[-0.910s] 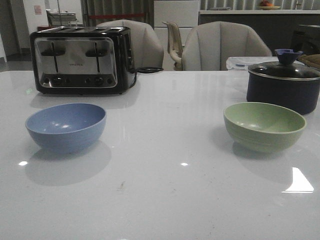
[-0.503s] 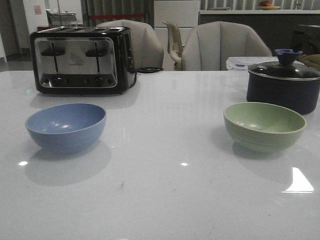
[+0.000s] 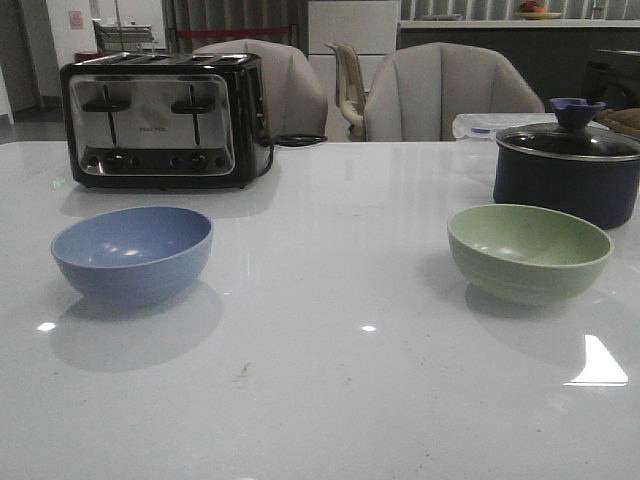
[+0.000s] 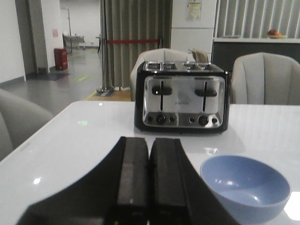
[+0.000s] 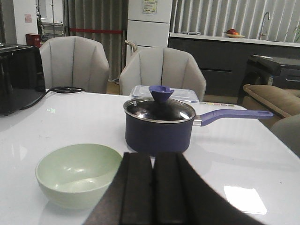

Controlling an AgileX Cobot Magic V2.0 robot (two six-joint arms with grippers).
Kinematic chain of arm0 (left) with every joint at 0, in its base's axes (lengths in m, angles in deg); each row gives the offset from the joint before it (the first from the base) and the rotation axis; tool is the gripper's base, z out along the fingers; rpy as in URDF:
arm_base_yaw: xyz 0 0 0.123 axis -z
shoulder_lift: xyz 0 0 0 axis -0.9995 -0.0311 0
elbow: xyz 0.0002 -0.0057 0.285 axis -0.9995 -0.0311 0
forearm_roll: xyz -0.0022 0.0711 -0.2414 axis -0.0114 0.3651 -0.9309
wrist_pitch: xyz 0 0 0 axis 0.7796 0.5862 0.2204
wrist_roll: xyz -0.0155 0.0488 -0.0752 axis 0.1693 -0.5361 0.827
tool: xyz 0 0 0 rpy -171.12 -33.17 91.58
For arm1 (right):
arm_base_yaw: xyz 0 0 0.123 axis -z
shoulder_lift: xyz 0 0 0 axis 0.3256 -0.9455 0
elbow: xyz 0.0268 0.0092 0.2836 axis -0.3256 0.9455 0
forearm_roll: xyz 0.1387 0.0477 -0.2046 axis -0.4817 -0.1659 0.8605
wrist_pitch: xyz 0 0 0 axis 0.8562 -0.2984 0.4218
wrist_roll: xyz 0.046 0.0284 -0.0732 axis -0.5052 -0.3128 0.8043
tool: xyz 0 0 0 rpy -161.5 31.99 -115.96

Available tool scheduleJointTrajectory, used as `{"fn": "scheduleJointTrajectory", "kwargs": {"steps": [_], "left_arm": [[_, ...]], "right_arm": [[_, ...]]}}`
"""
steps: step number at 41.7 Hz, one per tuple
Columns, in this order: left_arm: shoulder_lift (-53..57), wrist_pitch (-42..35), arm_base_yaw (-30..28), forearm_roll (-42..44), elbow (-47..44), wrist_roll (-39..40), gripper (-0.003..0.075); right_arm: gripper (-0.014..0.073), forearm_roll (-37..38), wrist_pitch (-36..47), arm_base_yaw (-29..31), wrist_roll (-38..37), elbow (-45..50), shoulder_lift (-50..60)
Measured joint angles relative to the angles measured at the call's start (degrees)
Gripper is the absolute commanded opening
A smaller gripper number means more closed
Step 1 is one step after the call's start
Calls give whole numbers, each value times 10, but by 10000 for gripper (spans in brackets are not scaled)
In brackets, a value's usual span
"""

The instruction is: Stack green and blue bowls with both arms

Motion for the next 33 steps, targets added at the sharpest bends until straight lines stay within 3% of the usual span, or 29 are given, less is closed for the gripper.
{"fn": "scheduleJointTrajectory", "kwargs": {"steps": [6, 17, 25, 33], "left_arm": [[0, -3, 0, 0, 21, 0, 102], [-23, 66, 0, 0, 188, 0, 102], [-106, 179, 0, 0, 306, 0, 102], [-191, 284, 0, 0, 340, 0, 102]], "right_arm": [[45, 0, -32, 0, 0, -43, 0], [45, 0, -148, 0, 0, -220, -28], [45, 0, -233, 0, 0, -320, -113], [45, 0, -299, 0, 0, -346, -199]]}}
